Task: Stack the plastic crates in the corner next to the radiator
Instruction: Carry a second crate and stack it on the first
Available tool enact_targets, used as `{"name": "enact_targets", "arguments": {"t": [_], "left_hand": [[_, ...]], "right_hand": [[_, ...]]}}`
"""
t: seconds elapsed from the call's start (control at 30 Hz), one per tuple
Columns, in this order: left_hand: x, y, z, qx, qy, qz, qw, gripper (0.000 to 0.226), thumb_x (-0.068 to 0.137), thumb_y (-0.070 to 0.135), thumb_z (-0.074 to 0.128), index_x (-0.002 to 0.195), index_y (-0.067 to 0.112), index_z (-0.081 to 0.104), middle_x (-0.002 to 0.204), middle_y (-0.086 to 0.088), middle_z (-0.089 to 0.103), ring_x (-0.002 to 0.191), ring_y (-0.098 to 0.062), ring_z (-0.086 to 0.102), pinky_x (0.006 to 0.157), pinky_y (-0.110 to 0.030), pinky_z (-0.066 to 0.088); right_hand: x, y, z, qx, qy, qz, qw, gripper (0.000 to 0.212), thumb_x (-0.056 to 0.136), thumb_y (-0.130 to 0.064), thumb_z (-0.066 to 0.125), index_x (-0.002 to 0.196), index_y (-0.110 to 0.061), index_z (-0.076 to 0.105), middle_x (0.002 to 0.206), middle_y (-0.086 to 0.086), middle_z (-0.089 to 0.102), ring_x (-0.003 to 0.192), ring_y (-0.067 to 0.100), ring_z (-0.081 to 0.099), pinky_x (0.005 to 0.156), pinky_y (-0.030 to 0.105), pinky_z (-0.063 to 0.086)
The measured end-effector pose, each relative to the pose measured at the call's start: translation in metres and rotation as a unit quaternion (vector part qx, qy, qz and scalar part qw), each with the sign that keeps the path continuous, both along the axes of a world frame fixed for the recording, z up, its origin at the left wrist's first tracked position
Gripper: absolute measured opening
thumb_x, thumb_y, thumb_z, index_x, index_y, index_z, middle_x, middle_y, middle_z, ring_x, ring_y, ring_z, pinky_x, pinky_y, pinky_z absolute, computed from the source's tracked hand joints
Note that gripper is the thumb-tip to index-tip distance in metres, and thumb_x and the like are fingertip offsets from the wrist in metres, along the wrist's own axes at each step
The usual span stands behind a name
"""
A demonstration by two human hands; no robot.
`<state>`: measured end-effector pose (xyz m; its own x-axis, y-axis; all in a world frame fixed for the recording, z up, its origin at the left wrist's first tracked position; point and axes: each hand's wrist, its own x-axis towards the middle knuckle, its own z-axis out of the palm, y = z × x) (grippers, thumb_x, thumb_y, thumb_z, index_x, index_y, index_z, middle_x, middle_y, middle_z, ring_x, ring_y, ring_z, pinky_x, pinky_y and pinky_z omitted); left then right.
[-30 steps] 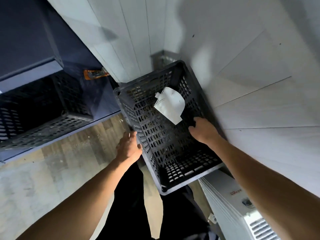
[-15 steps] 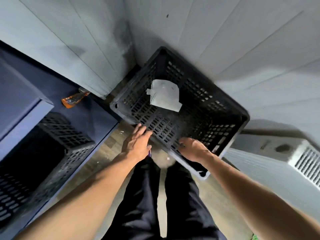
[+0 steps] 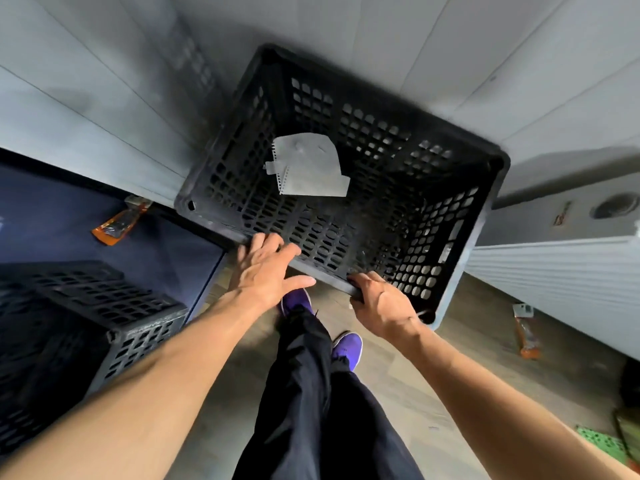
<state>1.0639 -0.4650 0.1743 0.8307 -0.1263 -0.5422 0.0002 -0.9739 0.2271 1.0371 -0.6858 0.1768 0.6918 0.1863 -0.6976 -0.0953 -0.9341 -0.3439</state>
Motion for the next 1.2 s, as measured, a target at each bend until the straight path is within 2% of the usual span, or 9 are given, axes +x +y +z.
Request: {"name": "enact_targets", "arguments": {"t": [0.17, 0.43, 0.57, 0.67, 0.73, 0.87, 1.0, 1.1, 1.2], "left_hand": [[-0.001, -0.012, -0.004, 0.024, -0.02, 0.011, 0.999, 0.057, 0.077, 0.061, 0.068, 0.125, 0.037, 0.049, 0.13, 0.004, 0.042, 0.119, -0.025, 0.032, 0.099, -0.045, 0.03], [0.002, -0.009, -0.001, 0.062, 0.016, -0.048, 0.997, 0.054, 0.09, 0.03, 0.063, 0.135, 0.03, 0.034, 0.136, -0.002, 0.037, 0.124, -0.027, 0.03, 0.086, -0.042, 0.036], [0.015, -0.002, 0.0, 0.128, -0.022, -0.159, 0.979, 0.036, 0.092, 0.013, 0.059, 0.121, 0.023, 0.04, 0.109, -0.007, 0.057, 0.105, -0.029, 0.049, 0.063, -0.038, 0.038], [0.033, -0.002, 0.003, 0.188, -0.053, -0.274, 0.942, 0.017, 0.092, 0.015, 0.059, 0.108, 0.021, 0.058, 0.095, -0.006, 0.067, 0.087, -0.028, 0.06, 0.062, -0.034, 0.039], [0.039, 0.001, -0.003, 0.194, -0.06, -0.314, 0.928, 0.008, 0.091, 0.019, 0.062, 0.095, 0.023, 0.068, 0.086, -0.002, 0.067, 0.075, -0.025, 0.054, 0.069, -0.033, 0.039], [0.04, 0.019, -0.024, 0.068, -0.048, -0.264, 0.961, 0.009, 0.092, 0.026, 0.058, 0.086, 0.021, 0.063, 0.073, -0.001, 0.053, 0.082, -0.026, 0.046, 0.073, -0.033, 0.029], [0.041, 0.024, -0.02, -0.003, -0.077, -0.304, 0.95, 0.021, 0.096, 0.041, 0.053, 0.092, 0.023, 0.062, 0.079, -0.004, 0.065, 0.076, -0.03, 0.061, 0.07, -0.034, 0.046], [0.042, 0.026, -0.02, -0.045, -0.087, -0.305, 0.947, 0.022, 0.095, 0.038, 0.056, 0.116, 0.036, 0.062, 0.088, -0.001, 0.07, 0.082, -0.029, 0.065, 0.07, -0.033, 0.044], [0.038, 0.029, -0.023, -0.043, -0.135, -0.324, 0.935, 0.016, 0.094, 0.029, 0.059, 0.108, 0.033, 0.065, 0.075, 0.001, 0.066, 0.065, -0.026, 0.055, 0.063, -0.033, 0.041]], "right_hand": [[-0.008, -0.003, -0.018, -0.03, -0.088, 0.0, 0.996, 0.031, 0.091, -0.033, 0.048, 0.12, -0.033, 0.058, 0.112, -0.003, 0.061, 0.108, 0.024, 0.058, 0.081, 0.039, 0.053], [-0.012, 0.0, -0.023, -0.072, -0.148, 0.019, 0.986, 0.026, 0.096, -0.04, 0.043, 0.111, -0.03, 0.061, 0.094, 0.0, 0.072, 0.091, 0.029, 0.064, 0.067, 0.035, 0.047], [-0.012, 0.004, -0.018, -0.096, -0.148, 0.017, 0.984, 0.026, 0.097, -0.042, 0.043, 0.116, -0.036, 0.06, 0.089, 0.004, 0.072, 0.08, 0.033, 0.067, 0.062, 0.034, 0.045], [-0.014, 0.005, -0.014, -0.107, -0.151, 0.021, 0.983, 0.026, 0.096, -0.043, 0.048, 0.118, -0.036, 0.059, 0.093, 0.006, 0.072, 0.085, 0.034, 0.067, 0.065, 0.035, 0.044], [-0.014, 0.008, -0.013, -0.114, -0.154, 0.01, 0.981, 0.027, 0.095, -0.045, 0.05, 0.118, -0.036, 0.06, 0.095, 0.006, 0.072, 0.087, 0.035, 0.066, 0.068, 0.036, 0.045], [-0.016, 0.014, -0.015, -0.122, -0.145, -0.004, 0.982, 0.029, 0.094, -0.049, 0.051, 0.119, -0.039, 0.06, 0.096, 0.003, 0.072, 0.087, 0.033, 0.066, 0.07, 0.036, 0.047], [-0.011, 0.018, -0.017, -0.106, -0.134, -0.001, 0.985, 0.03, 0.092, -0.046, 0.052, 0.121, -0.042, 0.059, 0.1, -0.001, 0.072, 0.092, 0.03, 0.066, 0.072, 0.035, 0.048], [-0.009, 0.019, -0.017, -0.11, -0.143, 0.009, 0.984, 0.028, 0.094, -0.04, 0.052, 0.12, -0.041, 0.061, 0.097, 0.0, 0.072, 0.087, 0.029, 0.065, 0.069, 0.034, 0.046], [-0.016, 0.017, -0.019, -0.109, -0.177, 0.011, 0.978, 0.03, 0.094, -0.033, 0.053, 0.123, -0.036, 0.061, 0.096, 0.004, 0.073, 0.087, 0.033, 0.066, 0.072, 0.037, 0.049]]}}
